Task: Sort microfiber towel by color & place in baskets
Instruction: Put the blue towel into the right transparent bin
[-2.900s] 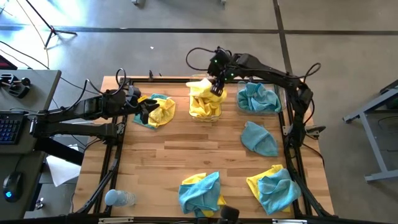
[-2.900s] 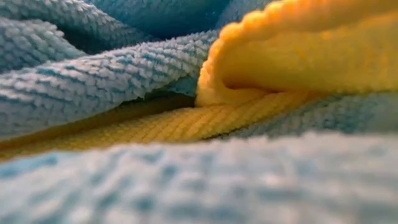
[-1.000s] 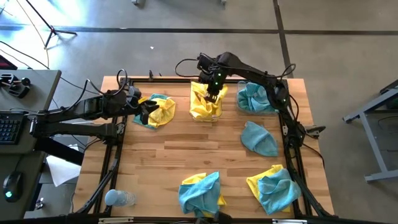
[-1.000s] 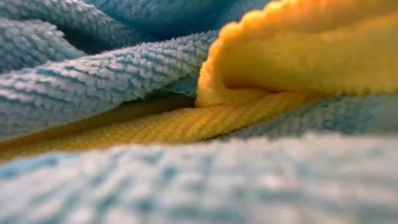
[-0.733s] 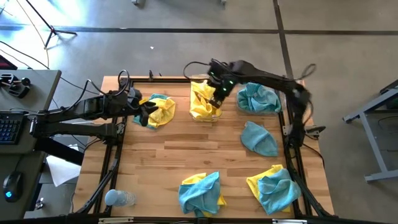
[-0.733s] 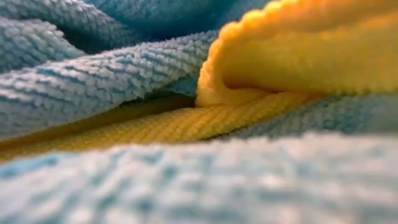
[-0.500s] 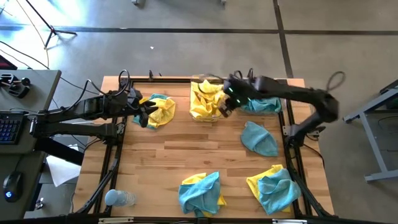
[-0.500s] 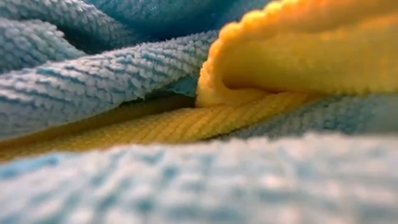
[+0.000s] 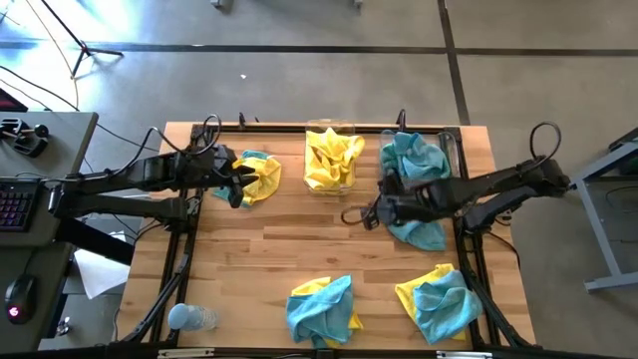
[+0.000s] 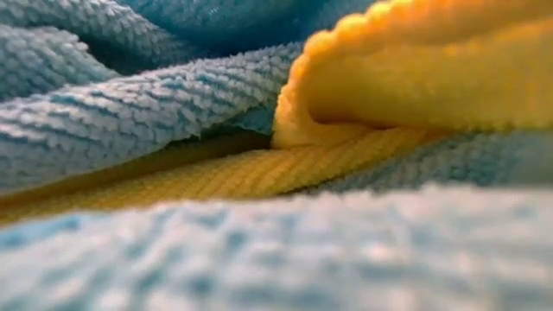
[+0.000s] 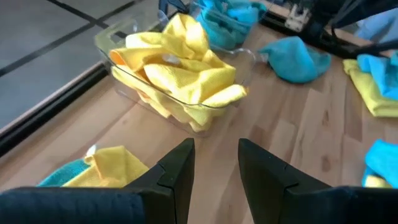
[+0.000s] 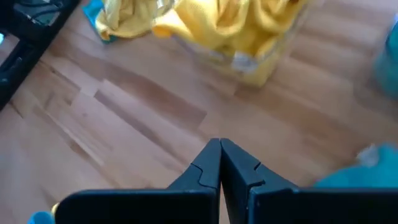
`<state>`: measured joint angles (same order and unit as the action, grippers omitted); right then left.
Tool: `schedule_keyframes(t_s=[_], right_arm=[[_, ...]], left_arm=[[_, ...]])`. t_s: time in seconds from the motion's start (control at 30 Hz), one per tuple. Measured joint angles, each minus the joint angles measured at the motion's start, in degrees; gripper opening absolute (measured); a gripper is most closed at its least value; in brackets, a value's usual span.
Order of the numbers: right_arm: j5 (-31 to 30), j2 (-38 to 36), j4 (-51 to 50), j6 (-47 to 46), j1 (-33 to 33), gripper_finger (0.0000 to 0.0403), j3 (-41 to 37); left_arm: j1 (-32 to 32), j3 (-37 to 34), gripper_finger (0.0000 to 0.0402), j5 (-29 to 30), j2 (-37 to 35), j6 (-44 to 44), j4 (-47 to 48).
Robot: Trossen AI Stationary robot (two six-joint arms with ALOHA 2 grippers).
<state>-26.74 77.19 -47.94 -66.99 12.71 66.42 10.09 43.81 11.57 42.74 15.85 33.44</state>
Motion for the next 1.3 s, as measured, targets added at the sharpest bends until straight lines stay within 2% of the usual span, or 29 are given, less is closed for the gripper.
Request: schedule_keyframes(t_s=[0.1,0.27,0.47,0.57,0.7,0.87,1.0,1.3], right_arm=[[-0.11,0.11,-0.2,-6.53,2.63,0.0,-1.34],[-0.8,0.11,0.08,-15.76,7.22,0.0,-4.45],[-7.21,0.11,0.27,-31.74,13.44,0.0,-11.61],[-5.85,0.11,-0.83,-40.85,14.36,0.0,-15.18],[-0.77,0.13,-1.0,-46.45,13.52,0.0,-18.95],[4.52,0.13,-2.53,-48.65,11.26,0.0,-20.86],[4.91,0.13,-2.33,-48.06,9.59,0.0,-20.81],[5.16,0.13,3.19,-38.26,8.26,0.0,-20.68]], left_arm=[[-0.04,0.0,0.0113,-2.28,1.37,0.0,-0.05],[-1.42,0.43,0.0113,-2.81,3.14,1.49,-0.01],[-4.86,2.2,0.0113,-2.69,4.59,0.51,-0.13],[-5.86,2.47,0.0113,-2.0,4.76,0.41,-0.2],[-6.03,2.47,0.0113,-1.92,4.76,0.38,-0.12],[-6.03,2.47,0.0113,-1.74,4.76,0.39,-0.12],[-6.01,2.47,0.0113,-1.53,4.76,0.16,-0.12],[-6.63,2.47,0.0113,-1.13,5.4,-0.55,-0.34]])
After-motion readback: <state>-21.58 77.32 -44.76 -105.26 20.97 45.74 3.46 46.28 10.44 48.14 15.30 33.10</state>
